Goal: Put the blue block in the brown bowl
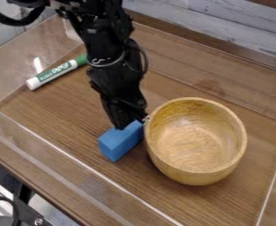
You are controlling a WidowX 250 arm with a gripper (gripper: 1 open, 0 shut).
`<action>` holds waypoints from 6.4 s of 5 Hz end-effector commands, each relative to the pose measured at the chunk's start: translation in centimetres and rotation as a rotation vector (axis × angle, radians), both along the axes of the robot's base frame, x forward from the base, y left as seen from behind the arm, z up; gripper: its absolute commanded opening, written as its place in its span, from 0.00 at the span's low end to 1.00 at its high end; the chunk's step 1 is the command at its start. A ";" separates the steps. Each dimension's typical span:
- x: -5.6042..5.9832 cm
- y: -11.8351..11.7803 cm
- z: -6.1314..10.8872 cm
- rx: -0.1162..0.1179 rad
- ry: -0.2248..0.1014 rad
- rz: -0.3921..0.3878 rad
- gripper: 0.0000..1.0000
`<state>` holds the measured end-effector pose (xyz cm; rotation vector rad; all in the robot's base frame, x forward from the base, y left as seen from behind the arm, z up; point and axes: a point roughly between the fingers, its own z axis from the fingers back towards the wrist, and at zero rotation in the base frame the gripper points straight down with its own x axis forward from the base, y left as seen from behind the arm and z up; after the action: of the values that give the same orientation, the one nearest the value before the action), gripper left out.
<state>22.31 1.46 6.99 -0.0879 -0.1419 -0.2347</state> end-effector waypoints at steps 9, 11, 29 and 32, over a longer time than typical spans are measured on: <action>1.2 0.7 0.6 -0.005 -0.041 0.031 0.00; 1.1 0.9 0.5 -0.004 -0.037 0.034 1.00; 3.6 3.6 8.0 0.065 -0.109 0.180 0.00; 1.5 -2.5 8.9 0.039 -0.111 0.169 0.00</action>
<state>23.54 -1.06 14.92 -0.0275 -0.2169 -0.0772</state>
